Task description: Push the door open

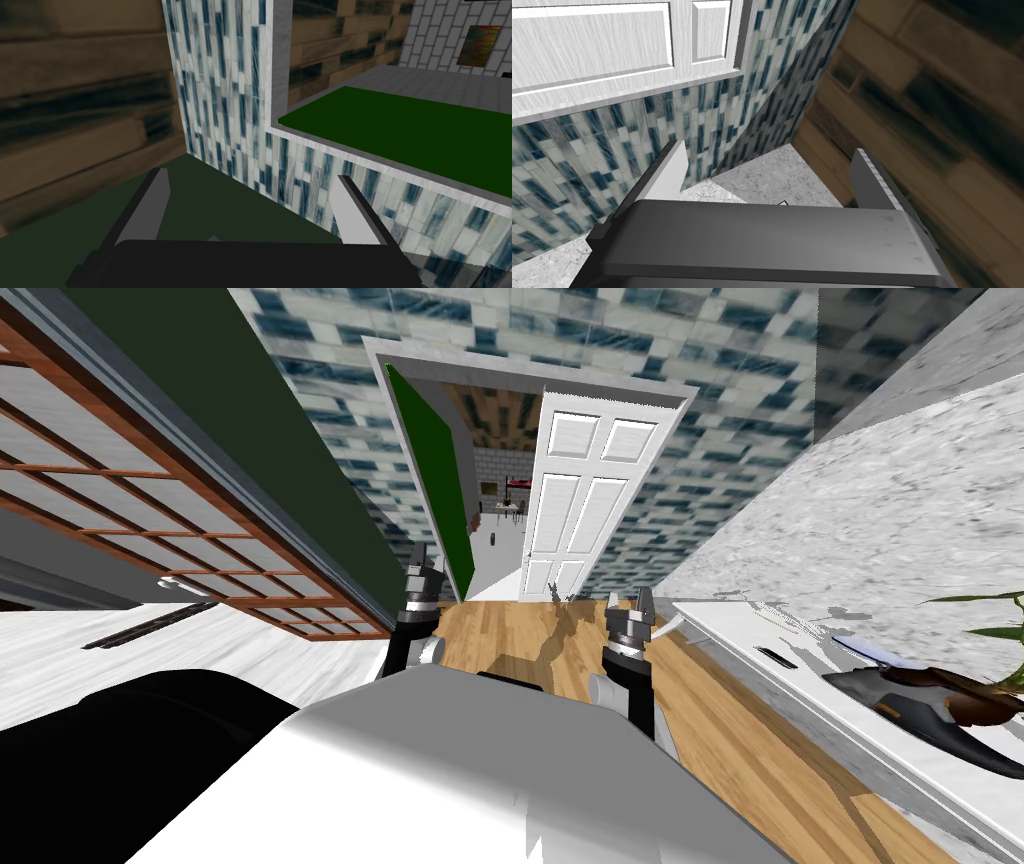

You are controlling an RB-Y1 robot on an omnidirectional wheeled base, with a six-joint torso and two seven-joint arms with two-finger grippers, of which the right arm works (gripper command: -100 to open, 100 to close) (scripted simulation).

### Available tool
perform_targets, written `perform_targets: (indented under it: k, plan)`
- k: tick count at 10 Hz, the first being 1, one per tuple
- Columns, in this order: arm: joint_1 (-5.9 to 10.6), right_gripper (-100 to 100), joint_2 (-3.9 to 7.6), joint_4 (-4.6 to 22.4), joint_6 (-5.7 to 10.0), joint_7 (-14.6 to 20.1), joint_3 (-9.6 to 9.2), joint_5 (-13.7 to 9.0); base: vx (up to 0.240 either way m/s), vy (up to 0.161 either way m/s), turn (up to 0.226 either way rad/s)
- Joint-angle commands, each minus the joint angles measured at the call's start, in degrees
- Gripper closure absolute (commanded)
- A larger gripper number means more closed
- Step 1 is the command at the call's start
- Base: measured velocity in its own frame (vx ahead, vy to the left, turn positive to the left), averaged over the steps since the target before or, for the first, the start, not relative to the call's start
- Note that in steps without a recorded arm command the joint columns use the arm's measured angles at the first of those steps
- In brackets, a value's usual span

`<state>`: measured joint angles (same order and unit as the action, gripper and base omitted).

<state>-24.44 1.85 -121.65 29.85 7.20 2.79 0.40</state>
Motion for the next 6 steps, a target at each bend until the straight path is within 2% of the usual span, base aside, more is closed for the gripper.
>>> perform_targets:
  k: [1,6]
  plan:
    - [0.67,-100,0.34,1.69,0.4,-0.35,0.03,-0.24,0.078,-0.002,0.043]
    - [2.67,-100,1.34,6.8,1.39,-1.51,0.04,-1.05,0.079,-0.001,0.047]
